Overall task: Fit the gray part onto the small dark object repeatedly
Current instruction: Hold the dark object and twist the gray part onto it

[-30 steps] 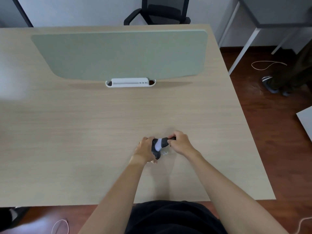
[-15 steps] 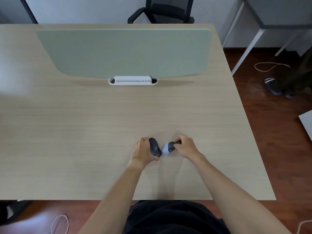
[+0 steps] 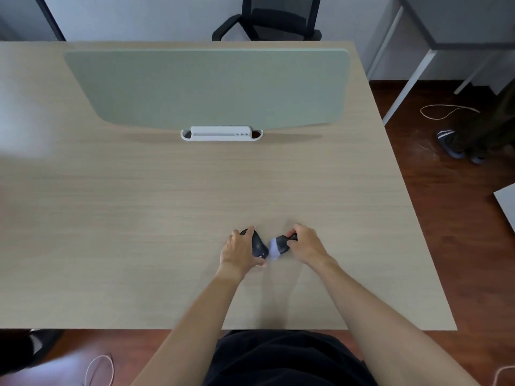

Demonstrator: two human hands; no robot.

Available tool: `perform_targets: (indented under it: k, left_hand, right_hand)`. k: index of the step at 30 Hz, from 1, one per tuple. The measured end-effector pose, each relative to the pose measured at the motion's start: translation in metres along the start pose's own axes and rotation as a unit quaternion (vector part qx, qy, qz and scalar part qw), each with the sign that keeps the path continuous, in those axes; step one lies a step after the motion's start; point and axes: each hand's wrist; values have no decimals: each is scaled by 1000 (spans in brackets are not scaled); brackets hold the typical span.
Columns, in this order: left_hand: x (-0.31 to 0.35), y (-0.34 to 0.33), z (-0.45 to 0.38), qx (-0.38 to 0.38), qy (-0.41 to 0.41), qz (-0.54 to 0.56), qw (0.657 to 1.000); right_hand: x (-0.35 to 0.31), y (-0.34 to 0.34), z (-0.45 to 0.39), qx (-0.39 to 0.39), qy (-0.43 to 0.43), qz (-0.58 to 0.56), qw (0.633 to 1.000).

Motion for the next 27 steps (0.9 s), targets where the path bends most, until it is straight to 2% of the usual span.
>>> perform_targets:
  k: [3, 6, 9, 12, 16, 19, 22, 25, 27]
  left_hand:
    - [5, 3, -1, -18, 5, -51, 999]
    - [8, 2, -2, -23, 1, -120, 993]
    - [3, 4, -5, 1, -14, -174, 985]
    - [-1, 7, -9, 12, -27, -196, 980]
    - [-1, 5, -10, 21, -27, -198, 980]
    - [-1, 5, -11, 22, -24, -188, 982]
    - [-5, 7, -13, 31, -27, -177, 983]
    - [-8, 7, -15, 30, -46, -179, 982]
    - [-9, 7, -18, 32, -51, -191, 980]
  right_hand:
    - [-1, 4, -2, 7, 17, -41, 999]
    - [-17, -1, 0, -24, 59, -76, 995]
    - [-23, -9, -1, -45, 65, -67, 995]
    - [-15, -7, -2, -30, 40, -24, 998]
    - [0, 9, -1, 7, -12, 57, 998]
    - [6, 15, -1, 25, -9, -7, 1000]
    - [-5, 11, 2, -8, 29, -80, 996]
    - [-15, -2, 4, -49, 60, -86, 993]
    - [-12, -6, 2, -39, 66, -63, 995]
Point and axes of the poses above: each hand's wrist, its own z-axis away from the middle knuckle, its own y-axis out of the back of the hand, x = y × z, and after that the axes turned 5 degrees about -x, right-handed
